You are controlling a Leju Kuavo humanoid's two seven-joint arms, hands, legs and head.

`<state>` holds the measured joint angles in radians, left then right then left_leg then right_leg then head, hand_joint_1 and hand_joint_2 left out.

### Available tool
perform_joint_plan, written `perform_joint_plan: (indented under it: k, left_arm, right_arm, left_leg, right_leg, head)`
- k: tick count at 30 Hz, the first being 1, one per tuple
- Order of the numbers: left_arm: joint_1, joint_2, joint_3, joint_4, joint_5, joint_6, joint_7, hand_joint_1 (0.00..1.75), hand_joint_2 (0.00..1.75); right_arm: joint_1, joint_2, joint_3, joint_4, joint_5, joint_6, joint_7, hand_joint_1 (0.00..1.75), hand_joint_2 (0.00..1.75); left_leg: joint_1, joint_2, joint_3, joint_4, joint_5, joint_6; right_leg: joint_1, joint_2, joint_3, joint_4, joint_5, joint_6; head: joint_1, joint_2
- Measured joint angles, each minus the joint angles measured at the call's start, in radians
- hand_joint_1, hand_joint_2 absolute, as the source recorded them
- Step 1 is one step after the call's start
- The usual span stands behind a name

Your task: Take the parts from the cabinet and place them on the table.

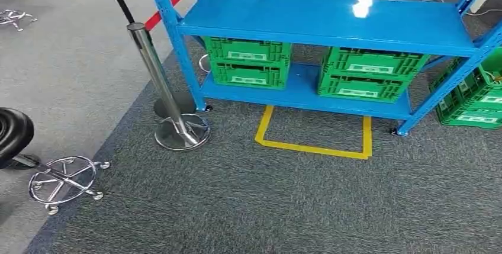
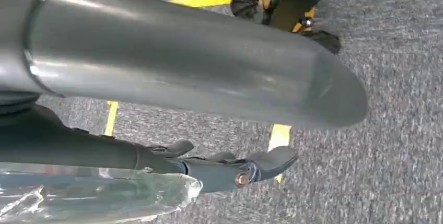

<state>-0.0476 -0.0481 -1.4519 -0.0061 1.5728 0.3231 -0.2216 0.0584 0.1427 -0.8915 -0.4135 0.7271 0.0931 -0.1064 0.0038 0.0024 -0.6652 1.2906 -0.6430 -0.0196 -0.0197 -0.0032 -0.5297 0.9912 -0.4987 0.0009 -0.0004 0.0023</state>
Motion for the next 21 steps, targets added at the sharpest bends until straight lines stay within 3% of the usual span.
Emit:
perform_joint_plan:
  k: [1,2,4,5,7,10,11,12,14,15,16,17,18,20,21]
  left_arm:
    - [0.002,0.000,0.000,0.000,0.000,0.000,0.000,0.00,0.00]
    - [0.003,0.000,0.000,0.000,0.000,0.000,0.000,0.00,0.00]
    - [0.002,0.002,0.000,0.000,0.000,0.000,0.000,0.00,0.00]
    - [0.002,0.002,0.000,0.000,0.000,0.001,0.000,0.00,0.00]
    - [-0.002,0.001,0.001,0.000,0.000,0.001,0.000,0.00,0.00]
    - [0.002,0.000,0.001,0.000,0.000,0.001,0.000,0.00,0.00]
    - [0.001,-0.001,0.001,0.000,0.000,0.002,0.000,0.00,0.00]
    - [0.000,0.001,0.001,0.000,0.000,0.003,0.000,0.00,0.00]
    - [0.001,0.001,0.001,0.000,0.000,0.003,0.000,0.00,0.00]
    - [0.001,0.001,0.002,0.000,0.000,0.003,0.000,0.00,0.00]
    - [0.002,0.000,0.002,0.000,0.000,0.003,0.000,0.00,0.00]
    - [0.002,0.000,0.002,0.000,0.000,0.003,0.000,0.00,0.00]
    - [0.001,0.000,0.002,0.000,0.000,0.003,0.000,0.00,0.00]
    - [0.001,-0.001,0.002,0.000,0.000,0.003,0.000,0.00,0.00]
    - [0.001,-0.001,0.002,0.000,0.000,0.003,0.000,0.00,0.00]
  right_arm:
    - [0.000,0.000,0.000,0.000,0.000,0.000,0.000,0.00,0.00]
    - [0.000,0.001,0.000,0.000,0.000,0.000,0.000,0.00,0.00]
    - [0.000,0.004,0.000,-0.001,0.000,0.002,0.001,0.00,0.00]
    - [0.000,0.004,0.000,-0.002,0.000,0.005,0.001,0.00,0.00]
    - [0.000,0.005,-0.002,-0.006,0.000,0.007,0.002,0.00,0.00]
    - [0.000,0.007,-0.007,-0.009,0.000,0.009,0.002,0.00,0.00]
    - [0.001,0.007,-0.007,-0.010,0.000,0.009,0.003,0.00,0.00]
    - [0.001,0.007,-0.008,-0.011,0.000,0.009,0.003,0.00,0.00]
    - [0.000,0.009,-0.007,-0.011,0.000,0.010,0.003,0.00,0.00]
    - [0.002,0.009,-0.008,-0.011,0.000,0.010,0.003,0.00,0.00]
    - [0.004,0.009,-0.008,-0.011,0.000,0.010,0.003,0.00,0.00]
    - [0.005,0.008,-0.008,-0.012,0.000,0.010,0.003,0.00,0.00]
    - [0.006,0.008,-0.009,-0.013,0.000,0.010,0.003,0.00,0.00]
    - [0.005,0.008,-0.010,-0.016,0.000,0.010,0.003,0.00,0.00]
    - [0.003,0.009,-0.010,-0.016,0.000,0.010,0.003,0.00,0.00]
  left_leg:
    - [0.003,0.000,-0.010,0.017,0.008,-0.002]
    - [0.006,0.000,0.001,-0.011,0.040,-0.003]
    - [0.009,0.000,0.075,-0.168,0.136,-0.001]
    - [0.009,-0.001,0.114,-0.248,0.170,0.001]
    - [0.005,-0.002,0.129,-0.287,0.153,0.012]
    - [0.001,-0.002,0.127,-0.294,0.157,0.034]
    - [0.006,0.003,0.129,-0.302,0.163,0.042]
    - [0.007,0.003,0.128,-0.302,0.163,0.050]
    - [0.002,0.004,0.125,-0.302,0.163,0.053]
    - [-0.001,0.006,0.124,-0.301,0.163,0.055]
    - [-0.003,0.006,0.124,-0.301,0.163,0.055]
    - [-0.004,0.006,0.126,-0.301,0.162,0.055]
    - [-0.006,0.005,0.128,-0.301,0.162,0.056]
    - [-0.008,0.005,0.136,-0.301,0.158,0.053]
    - [-0.015,0.006,0.136,-0.299,0.156,0.049]
  right_leg:
    - [0.000,0.001,0.001,0.000,0.000,0.000]
    - [-0.001,0.003,0.002,0.000,0.000,0.000]
    - [-0.002,0.007,0.008,0.000,-0.003,0.004]
    - [-0.003,0.009,0.011,0.000,-0.005,0.008]
    - [0.005,0.011,0.004,0.006,-0.007,0.023]
    - [0.000,0.011,0.008,-0.004,-0.003,0.042]
    - [-0.001,0.011,-0.002,0.011,-0.018,0.045]
    - [0.000,0.008,-0.025,0.057,-0.052,0.045]
    - [-0.001,0.008,-0.102,0.222,-0.134,0.048]
    - [0.000,0.008,-0.138,0.297,-0.160,0.049]
    - [0.001,0.008,-0.153,0.327,-0.159,0.048]
    - [0.001,0.008,-0.144,0.305,-0.135,0.046]
    - [0.001,0.008,-0.114,0.245,-0.094,0.042]
    - [0.003,0.002,-0.017,0.051,-0.004,0.030]
    - [0.009,-0.003,0.004,0.011,-0.016,0.028]
  head:
    - [0.000,0.000]
    - [-0.001,0.000]
    - [0.000,0.000]
    - [0.000,0.000]
    - [0.000,0.000]
    - [-0.001,0.000]
    - [0.000,0.000]
    - [0.009,0.000]
    - [0.010,0.000]
    - [0.012,0.000]
    - [0.011,0.000]
    - [0.012,0.000]
    - [0.012,0.000]
    - [0.012,0.000]
    - [0.011,0.000]
